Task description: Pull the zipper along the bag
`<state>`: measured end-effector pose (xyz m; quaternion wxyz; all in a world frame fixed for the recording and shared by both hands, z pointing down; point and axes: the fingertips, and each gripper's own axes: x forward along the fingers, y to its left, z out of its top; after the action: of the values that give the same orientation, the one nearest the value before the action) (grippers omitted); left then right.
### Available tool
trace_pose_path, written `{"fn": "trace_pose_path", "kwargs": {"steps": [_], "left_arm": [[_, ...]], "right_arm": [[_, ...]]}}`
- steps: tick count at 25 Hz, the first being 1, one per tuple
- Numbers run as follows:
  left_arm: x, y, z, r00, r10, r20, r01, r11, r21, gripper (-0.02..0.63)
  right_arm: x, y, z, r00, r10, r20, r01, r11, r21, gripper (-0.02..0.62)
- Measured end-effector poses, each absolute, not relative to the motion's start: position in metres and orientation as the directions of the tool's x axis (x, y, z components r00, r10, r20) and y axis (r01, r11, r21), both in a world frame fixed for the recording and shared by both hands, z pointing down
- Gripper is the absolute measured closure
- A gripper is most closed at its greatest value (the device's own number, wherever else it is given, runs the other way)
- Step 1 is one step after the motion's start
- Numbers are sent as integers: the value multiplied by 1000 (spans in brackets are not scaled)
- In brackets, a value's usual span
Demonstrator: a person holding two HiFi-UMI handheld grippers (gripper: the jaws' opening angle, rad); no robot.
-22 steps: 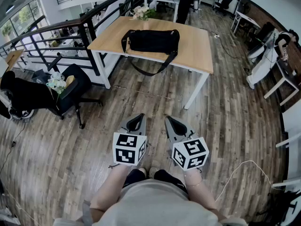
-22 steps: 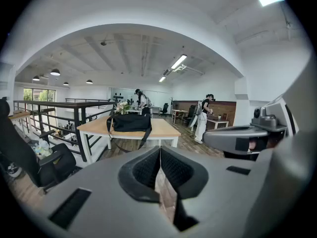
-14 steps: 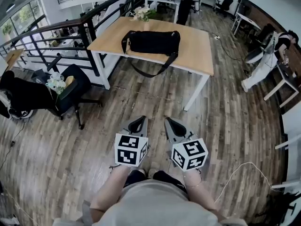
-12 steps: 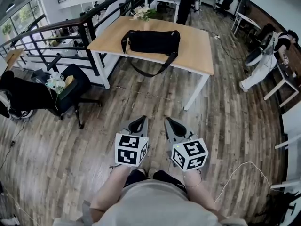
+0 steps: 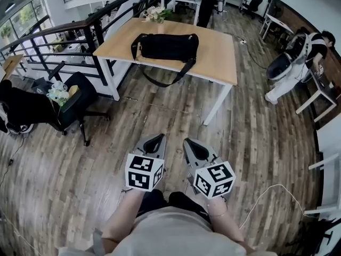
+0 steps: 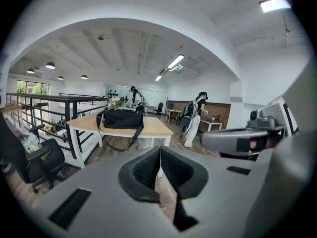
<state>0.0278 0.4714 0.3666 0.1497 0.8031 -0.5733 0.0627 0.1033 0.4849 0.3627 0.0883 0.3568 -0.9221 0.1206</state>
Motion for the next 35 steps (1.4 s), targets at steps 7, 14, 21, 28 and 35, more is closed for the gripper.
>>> {"fn": "trace_pose_path", "kwargs": {"steps": [7, 14, 21, 28, 35], "left_arm": [[49, 470, 375, 334, -898, 287, -939, -294, 177, 589], [45, 450, 382, 345, -889, 300, -936, -302, 182, 589], [26, 380, 384, 372, -881, 293, -925, -326, 195, 589], [7, 300, 366, 427, -862, 275, -903, -387, 188, 589], [-23, 228, 350, 463, -852, 242, -885, -428, 185, 589]], "right_arm": [[130, 476, 370, -721, -650, 239, -692, 694, -200, 591], [119, 450, 372, -727, -642, 241, -685, 697, -211, 591], [100, 391, 370, -724, -651, 228, -689, 695, -204, 591], [74, 313, 356, -696, -687, 207, -718, 665, -205, 591], [37, 243, 346, -674, -711, 201, -738, 651, -177, 592]]}}
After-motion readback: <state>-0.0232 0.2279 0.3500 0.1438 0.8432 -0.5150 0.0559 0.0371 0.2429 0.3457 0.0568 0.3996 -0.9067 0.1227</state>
